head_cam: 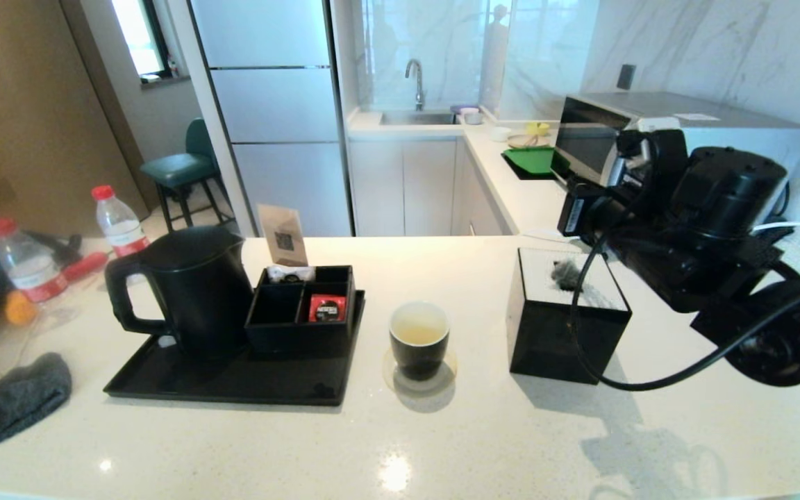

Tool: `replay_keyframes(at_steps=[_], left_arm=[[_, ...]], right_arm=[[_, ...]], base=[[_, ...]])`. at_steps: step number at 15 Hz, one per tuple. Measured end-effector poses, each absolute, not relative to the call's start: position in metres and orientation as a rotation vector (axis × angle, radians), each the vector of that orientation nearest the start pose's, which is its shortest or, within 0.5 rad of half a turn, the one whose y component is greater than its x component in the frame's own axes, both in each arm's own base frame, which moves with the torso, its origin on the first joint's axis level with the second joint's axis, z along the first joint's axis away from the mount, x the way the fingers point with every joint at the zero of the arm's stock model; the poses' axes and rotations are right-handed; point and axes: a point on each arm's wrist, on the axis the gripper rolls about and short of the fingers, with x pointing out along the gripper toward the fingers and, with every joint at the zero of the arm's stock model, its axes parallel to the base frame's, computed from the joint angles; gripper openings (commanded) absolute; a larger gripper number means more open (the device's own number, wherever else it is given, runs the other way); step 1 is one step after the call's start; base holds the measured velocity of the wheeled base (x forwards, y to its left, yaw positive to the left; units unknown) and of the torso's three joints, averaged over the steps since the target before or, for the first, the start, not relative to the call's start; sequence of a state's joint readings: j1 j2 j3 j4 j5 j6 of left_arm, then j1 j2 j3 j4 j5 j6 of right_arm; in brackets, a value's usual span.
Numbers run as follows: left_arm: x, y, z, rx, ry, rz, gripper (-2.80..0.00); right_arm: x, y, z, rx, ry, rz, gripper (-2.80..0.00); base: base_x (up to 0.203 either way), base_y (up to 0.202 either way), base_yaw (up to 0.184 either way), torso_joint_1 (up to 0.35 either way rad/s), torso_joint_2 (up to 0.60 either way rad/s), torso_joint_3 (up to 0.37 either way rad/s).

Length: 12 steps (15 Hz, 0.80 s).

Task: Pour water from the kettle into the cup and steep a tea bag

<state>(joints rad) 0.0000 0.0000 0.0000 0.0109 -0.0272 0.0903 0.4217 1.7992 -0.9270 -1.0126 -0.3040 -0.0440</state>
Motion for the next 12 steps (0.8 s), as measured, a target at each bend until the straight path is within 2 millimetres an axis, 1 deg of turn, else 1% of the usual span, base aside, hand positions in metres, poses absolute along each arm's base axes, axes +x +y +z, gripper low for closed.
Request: replay_keyframes(at_steps=[3, 8, 12], left_arm=[[-0.023, -0.001, 0.074, 0.09, 0.009, -0.028, -2.8], [-0.023, -0.001, 0.074, 0.09, 0.01, -0.028, -2.8], [-0.023, -0.001, 0.074, 0.09, 0.01, -0.028, -2.8]], right_arm=[[0.311, 0.134, 0.211, -0.005, -0.105, 0.122, -2.8], [0.304, 0.129, 0.191, -0.011, -0.068, 0.118, -2.8], [0.309, 0.122, 0.185, -0.016, -0.049, 0.092, -2.8]], base=[[0.0, 0.0, 0.0, 0.0, 0.0, 0.0], [0.0, 0.0, 0.0, 0.0, 0.0, 0.0], [0.0, 0.0, 0.0, 0.0, 0.0, 0.0]])
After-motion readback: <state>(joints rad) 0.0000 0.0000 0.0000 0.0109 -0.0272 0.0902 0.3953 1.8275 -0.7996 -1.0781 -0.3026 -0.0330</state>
